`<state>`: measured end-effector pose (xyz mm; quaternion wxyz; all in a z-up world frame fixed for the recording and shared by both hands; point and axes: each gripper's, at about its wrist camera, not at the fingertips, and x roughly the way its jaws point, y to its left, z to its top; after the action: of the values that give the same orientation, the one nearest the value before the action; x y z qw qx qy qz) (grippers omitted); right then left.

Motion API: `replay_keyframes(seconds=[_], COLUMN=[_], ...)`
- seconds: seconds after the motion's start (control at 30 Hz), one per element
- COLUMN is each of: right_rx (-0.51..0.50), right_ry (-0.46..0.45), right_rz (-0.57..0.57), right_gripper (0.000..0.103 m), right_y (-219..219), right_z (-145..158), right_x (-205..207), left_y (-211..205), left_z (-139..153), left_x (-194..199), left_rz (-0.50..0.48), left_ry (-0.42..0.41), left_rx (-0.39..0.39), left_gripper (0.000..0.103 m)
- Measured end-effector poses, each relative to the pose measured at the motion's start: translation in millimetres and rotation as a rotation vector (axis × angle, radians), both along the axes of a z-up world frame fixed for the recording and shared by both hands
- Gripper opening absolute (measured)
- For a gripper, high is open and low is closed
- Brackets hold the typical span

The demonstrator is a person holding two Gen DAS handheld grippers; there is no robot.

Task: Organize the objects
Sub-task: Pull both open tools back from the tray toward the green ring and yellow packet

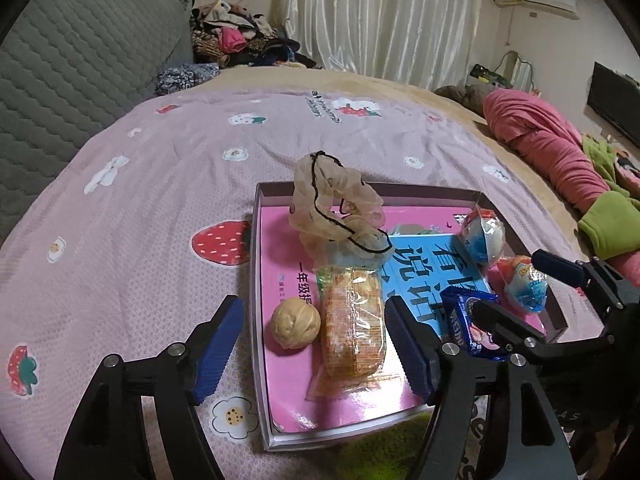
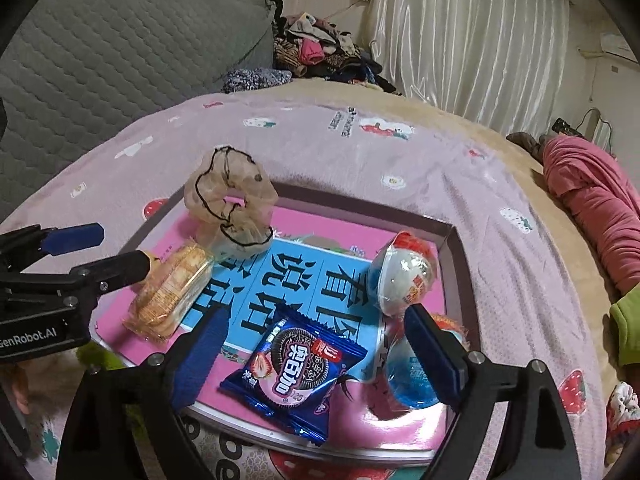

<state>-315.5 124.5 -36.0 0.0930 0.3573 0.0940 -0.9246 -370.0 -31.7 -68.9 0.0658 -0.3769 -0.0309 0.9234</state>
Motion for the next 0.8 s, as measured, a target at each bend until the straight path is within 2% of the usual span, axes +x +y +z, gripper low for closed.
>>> replay_keyframes(seconds=[0.1,0.17,0.3,0.47,0.73,0.8], right_rx=[-0.003,-0.001,0.003,0.002,0.003,0.012], right_ry=[0.019,0.035,0.067,0.107,0.127,0.136], right_rz=[-0.001,-0.003,-0.015,-0.024,-0.029,-0.029], right_gripper=[0.092,0.092,0.093,0.097,0.097,0.100], right_y=[0,0,1,2,-2,-4], right_z=[6,9,19,33,59,67], right_x=[3,5,10,20,38,45], left_y=[1,-1,-2,-10,-12,-12], left_z=[4,8,18,27,42,49], left_x=[3,5,11,18,39,47], left_rz=[0.013,0.021,0.036,0.058,0.064,0.066], left_ry=[0.013,0.024,0.052,0.060,0.061,0.068], left_rx=[-0.017,-0.016,-0.030,-0.008,-0.007,-0.016], left_gripper=[0.076,0.081,0.082,0.083,0.084,0.084])
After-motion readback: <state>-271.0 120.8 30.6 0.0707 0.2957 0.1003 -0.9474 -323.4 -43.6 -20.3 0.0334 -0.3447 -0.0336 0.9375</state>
